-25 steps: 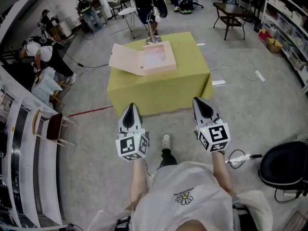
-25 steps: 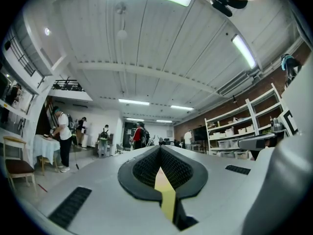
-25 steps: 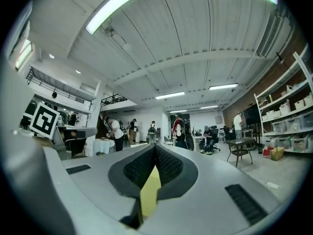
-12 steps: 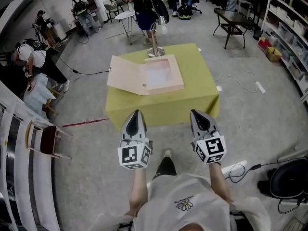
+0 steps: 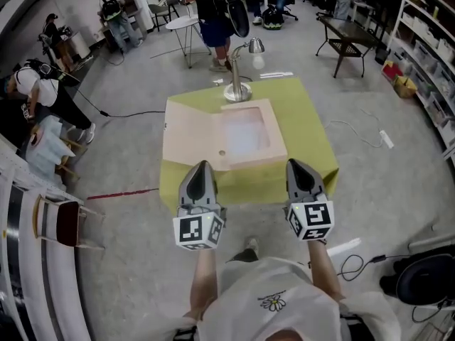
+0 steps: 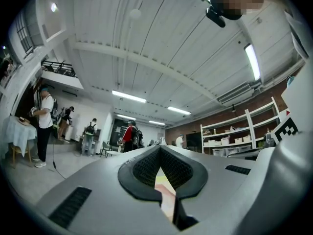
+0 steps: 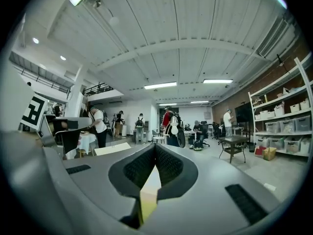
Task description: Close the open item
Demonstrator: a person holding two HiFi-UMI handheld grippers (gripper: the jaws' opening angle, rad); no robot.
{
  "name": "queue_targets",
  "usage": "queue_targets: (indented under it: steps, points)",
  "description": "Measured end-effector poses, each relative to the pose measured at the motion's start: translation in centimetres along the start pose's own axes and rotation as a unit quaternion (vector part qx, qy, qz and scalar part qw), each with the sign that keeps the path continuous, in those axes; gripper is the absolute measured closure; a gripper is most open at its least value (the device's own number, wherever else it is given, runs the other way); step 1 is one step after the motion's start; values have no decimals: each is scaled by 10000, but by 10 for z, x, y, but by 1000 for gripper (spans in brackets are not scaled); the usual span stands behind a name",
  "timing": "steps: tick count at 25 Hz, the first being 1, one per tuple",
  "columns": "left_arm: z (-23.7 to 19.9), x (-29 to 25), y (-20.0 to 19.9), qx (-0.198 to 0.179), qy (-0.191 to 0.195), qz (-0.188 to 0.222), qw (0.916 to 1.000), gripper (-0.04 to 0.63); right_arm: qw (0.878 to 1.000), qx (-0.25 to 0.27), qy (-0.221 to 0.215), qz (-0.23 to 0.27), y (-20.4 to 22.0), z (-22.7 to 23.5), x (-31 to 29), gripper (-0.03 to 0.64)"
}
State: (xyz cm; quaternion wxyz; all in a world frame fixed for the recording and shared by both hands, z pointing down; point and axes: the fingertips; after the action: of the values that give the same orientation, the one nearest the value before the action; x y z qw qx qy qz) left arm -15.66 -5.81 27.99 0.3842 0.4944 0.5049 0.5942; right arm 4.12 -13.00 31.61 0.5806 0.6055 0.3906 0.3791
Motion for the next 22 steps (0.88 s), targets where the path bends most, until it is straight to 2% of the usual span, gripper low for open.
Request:
queue_targets:
  steps: [6, 11, 15, 22]
  points:
    - [-46, -47, 15, 7, 172, -12, 9999, 581, 9997, 102, 235, -23, 13, -9, -54, 617]
    - [-53, -59, 20, 220, 179, 25, 9996, 581, 9980, 133, 568, -229, 23, -1, -71, 617]
    - [-58, -59, 28, 182, 13, -56, 9998, 581, 9984, -53, 460, -339, 33, 1, -82, 617]
    - [-77, -51, 32, 71, -274, -74, 9996, 581, 9993, 99, 217, -282, 39, -15, -100, 617]
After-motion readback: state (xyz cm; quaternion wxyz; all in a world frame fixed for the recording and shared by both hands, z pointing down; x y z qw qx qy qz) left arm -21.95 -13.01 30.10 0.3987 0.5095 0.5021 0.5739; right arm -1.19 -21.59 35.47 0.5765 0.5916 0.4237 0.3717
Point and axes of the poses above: the fingertips, and each gripper's own axes: x backward along the fingers, z to its right, y out of its underside, and after that the axes turned 14 degrees about y, right-handed
